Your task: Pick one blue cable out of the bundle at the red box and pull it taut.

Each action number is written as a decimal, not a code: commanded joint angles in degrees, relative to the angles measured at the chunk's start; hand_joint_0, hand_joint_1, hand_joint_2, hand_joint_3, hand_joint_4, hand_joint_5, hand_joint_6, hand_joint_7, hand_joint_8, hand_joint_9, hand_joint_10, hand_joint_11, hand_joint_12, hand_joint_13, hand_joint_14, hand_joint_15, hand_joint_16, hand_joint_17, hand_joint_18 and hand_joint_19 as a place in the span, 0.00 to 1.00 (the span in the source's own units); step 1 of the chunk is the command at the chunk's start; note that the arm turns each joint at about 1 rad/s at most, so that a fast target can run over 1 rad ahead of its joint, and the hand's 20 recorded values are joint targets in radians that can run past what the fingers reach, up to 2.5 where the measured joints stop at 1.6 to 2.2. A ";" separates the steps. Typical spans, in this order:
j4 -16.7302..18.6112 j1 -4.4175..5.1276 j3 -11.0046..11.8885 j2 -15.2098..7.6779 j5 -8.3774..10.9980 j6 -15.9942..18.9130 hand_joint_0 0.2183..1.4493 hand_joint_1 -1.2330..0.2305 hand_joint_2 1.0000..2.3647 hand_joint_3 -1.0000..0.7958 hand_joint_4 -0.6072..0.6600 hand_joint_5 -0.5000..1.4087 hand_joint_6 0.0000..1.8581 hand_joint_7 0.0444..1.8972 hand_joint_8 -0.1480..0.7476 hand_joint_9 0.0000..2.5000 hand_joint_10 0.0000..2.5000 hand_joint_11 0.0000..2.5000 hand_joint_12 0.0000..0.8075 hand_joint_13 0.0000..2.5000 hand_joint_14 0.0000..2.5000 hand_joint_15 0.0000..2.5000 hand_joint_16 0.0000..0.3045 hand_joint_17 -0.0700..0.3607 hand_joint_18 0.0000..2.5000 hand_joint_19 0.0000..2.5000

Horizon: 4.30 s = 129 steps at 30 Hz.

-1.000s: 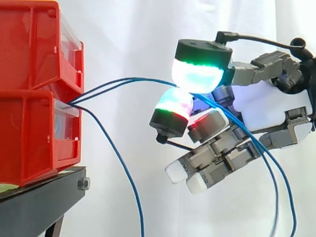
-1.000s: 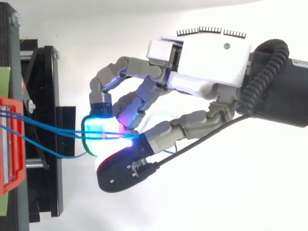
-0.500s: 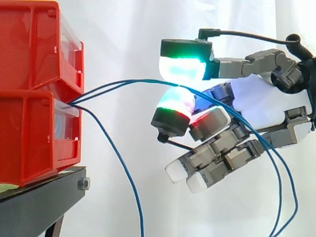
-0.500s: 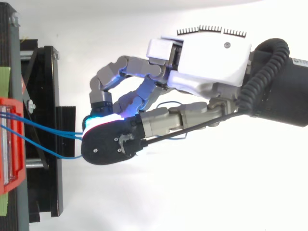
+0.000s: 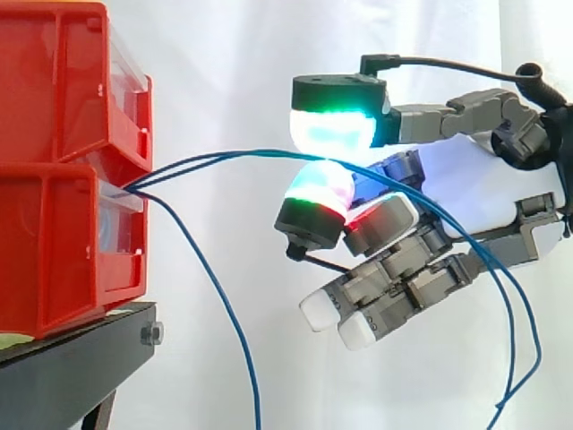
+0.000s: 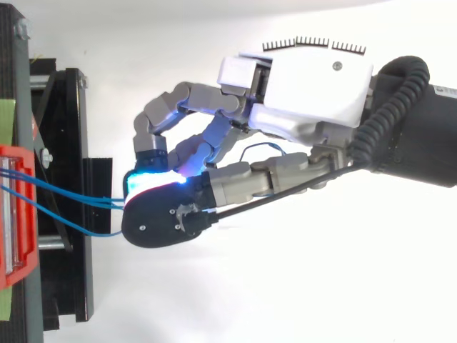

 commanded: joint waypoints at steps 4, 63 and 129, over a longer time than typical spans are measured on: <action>0.00 0.05 0.00 0.00 0.00 0.00 0.41 0.23 0.01 0.42 0.42 0.17 0.50 0.57 0.46 0.43 0.01 0.55 0.41 0.27 0.01 0.15 0.17 0.43 0.23 0.13; 1.14 0.40 -2.72 0.00 0.17 -0.09 0.31 0.50 0.00 0.47 0.50 0.20 0.46 0.59 0.48 0.52 0.01 0.52 0.48 0.29 0.01 0.15 0.20 0.49 0.24 0.14; 1.05 0.67 -2.64 0.00 0.26 0.00 0.25 0.25 0.00 0.28 0.59 0.17 0.45 0.47 0.51 0.43 0.01 0.52 0.45 0.27 0.01 0.16 0.20 0.48 0.22 0.14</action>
